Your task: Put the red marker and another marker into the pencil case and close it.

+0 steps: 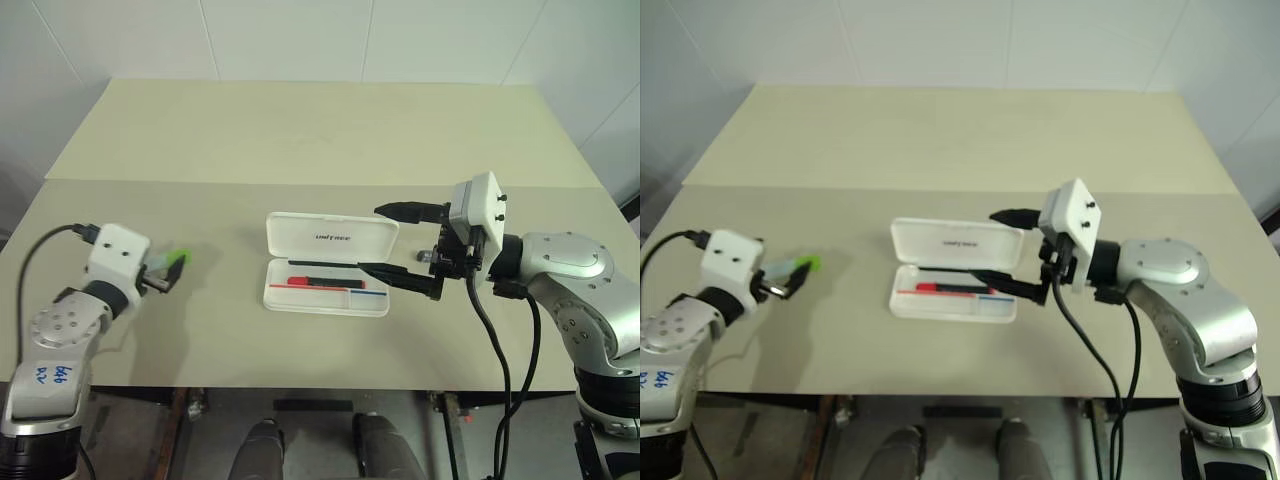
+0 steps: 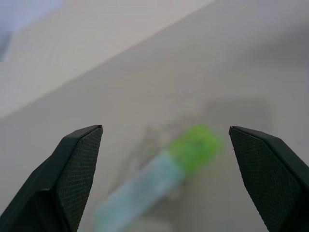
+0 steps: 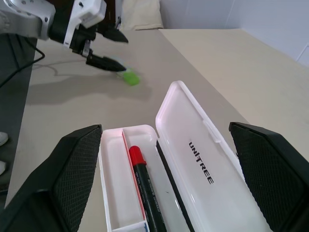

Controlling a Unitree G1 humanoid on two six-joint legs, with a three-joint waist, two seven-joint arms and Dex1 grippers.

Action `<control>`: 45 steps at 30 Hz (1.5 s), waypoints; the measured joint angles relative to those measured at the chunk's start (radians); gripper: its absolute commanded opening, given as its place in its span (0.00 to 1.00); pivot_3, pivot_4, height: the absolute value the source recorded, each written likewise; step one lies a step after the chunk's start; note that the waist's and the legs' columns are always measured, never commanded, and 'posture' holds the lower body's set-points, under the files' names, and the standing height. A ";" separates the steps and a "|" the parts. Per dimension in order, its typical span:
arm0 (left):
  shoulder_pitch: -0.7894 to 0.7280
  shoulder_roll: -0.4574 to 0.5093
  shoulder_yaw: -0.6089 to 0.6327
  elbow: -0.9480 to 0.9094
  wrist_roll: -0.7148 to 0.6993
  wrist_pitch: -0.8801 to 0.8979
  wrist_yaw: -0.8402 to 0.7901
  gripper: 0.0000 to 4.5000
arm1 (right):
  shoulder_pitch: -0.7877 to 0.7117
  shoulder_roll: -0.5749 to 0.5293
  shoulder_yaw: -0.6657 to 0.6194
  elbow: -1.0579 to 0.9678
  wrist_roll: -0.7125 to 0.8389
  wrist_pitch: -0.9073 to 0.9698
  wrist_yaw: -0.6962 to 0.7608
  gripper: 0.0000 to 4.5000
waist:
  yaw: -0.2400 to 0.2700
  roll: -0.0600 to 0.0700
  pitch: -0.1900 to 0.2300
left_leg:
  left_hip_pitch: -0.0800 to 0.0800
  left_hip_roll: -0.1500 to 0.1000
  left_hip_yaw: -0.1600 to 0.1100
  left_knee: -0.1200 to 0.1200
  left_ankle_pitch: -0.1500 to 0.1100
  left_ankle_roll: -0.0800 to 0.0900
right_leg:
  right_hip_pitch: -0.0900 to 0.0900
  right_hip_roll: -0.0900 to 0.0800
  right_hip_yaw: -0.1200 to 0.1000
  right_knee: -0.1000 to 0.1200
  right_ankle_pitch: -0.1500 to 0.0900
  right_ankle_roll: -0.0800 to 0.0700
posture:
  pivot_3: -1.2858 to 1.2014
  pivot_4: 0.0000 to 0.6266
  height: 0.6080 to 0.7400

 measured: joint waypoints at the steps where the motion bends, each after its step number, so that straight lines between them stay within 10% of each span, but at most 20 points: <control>1: 0.000 0.000 0.000 0.001 0.000 0.000 -0.004 1.00 | 0.000 0.000 0.000 0.000 0.000 0.000 -0.003 0.99 | 0.000 0.000 0.000 | 0.000 0.000 0.000 0.000 0.000 0.000 | 0.000 0.000 0.000 0.000 0.000 0.000 | 0.52 0.24 1.00; 16: -0.205 0.317 -0.024 0.457 -0.052 -0.191 -0.437 1.00 | 0.019 0.000 0.001 0.001 0.000 -0.002 -0.019 0.99 | -0.003 0.000 0.000 | 0.000 0.000 0.001 -0.005 0.000 0.000 | -0.002 0.000 0.000 -0.001 -0.001 -0.001 | 0.52 0.24 1.00; 42: -0.705 0.386 -0.448 1.134 0.168 -0.447 -0.958 1.00 | 0.016 0.008 0.003 -0.017 0.020 0.018 -0.094 0.99 | -0.007 0.000 0.000 | -0.001 0.001 0.001 -0.006 0.001 0.000 | -0.005 0.001 -0.001 0.004 -0.003 -0.002 | 0.52 0.24 1.00; 45: -0.709 0.386 -0.478 1.153 0.194 -0.455 -1.004 0.85 | 0.016 0.008 0.003 -0.023 0.023 0.021 -0.102 1.00 | -0.008 0.000 0.000 | 0.000 0.001 0.001 -0.006 0.001 0.000 | -0.005 0.001 -0.001 0.005 -0.003 -0.002 | 0.52 0.24 1.00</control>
